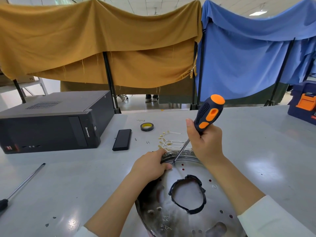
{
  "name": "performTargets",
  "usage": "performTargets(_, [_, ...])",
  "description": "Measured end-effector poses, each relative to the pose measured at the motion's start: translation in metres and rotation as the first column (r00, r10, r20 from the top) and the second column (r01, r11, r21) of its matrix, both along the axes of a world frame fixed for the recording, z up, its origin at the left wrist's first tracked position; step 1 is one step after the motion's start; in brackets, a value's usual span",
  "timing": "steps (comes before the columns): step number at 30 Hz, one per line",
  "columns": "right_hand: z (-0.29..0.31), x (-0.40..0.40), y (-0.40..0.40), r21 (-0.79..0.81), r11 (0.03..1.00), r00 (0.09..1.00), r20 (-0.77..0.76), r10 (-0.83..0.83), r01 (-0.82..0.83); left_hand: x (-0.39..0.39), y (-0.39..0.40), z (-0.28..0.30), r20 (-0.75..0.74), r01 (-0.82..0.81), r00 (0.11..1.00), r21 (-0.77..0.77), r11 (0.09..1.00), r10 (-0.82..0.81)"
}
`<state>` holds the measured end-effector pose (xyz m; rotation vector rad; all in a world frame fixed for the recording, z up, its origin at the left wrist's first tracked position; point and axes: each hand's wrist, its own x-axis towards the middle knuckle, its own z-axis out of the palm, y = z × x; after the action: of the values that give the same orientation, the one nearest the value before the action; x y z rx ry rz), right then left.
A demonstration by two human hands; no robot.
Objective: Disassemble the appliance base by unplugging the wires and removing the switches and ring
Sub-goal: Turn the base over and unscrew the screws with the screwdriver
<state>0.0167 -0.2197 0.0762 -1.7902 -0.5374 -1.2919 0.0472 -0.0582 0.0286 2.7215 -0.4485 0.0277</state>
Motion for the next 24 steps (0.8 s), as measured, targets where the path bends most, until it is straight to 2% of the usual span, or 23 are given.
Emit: performTargets(24, [-0.0025,0.0004,0.0007,0.039,0.999,1.0,-0.011,0.017,-0.017,0.0029,0.0003,-0.0028,-0.006,-0.002,1.0,-0.008,1.0,0.002])
